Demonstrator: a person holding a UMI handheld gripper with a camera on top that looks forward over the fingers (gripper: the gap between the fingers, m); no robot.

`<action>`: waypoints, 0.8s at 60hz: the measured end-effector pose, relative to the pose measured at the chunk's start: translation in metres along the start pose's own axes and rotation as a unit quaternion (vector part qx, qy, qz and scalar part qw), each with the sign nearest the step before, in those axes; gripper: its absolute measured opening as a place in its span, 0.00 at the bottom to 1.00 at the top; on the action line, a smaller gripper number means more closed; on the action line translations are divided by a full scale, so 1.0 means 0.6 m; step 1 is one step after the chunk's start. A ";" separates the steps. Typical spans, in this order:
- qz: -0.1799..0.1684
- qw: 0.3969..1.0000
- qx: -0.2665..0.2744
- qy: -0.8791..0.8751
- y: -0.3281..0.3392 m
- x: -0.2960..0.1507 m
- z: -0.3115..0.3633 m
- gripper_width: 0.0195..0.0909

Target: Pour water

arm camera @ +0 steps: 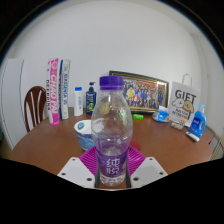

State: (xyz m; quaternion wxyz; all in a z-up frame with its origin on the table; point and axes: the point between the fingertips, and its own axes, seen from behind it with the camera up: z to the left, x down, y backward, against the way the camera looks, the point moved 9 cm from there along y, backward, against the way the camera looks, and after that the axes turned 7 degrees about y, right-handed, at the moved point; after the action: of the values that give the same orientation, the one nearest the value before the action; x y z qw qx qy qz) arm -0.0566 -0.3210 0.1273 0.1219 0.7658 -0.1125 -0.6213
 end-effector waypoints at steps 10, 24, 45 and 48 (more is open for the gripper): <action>0.003 0.996 0.038 0.083 0.002 -0.077 -0.050 0.21; 0.022 0.943 0.114 0.311 -0.048 -0.178 -0.133 0.21; 0.060 0.739 0.158 0.653 -0.139 -0.199 -0.154 0.21; 0.064 0.709 0.158 0.684 -0.144 -0.197 -0.155 0.21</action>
State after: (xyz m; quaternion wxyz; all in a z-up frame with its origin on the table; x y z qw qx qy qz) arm 0.0125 -0.1966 0.2271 0.0820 0.9802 -0.1435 0.1086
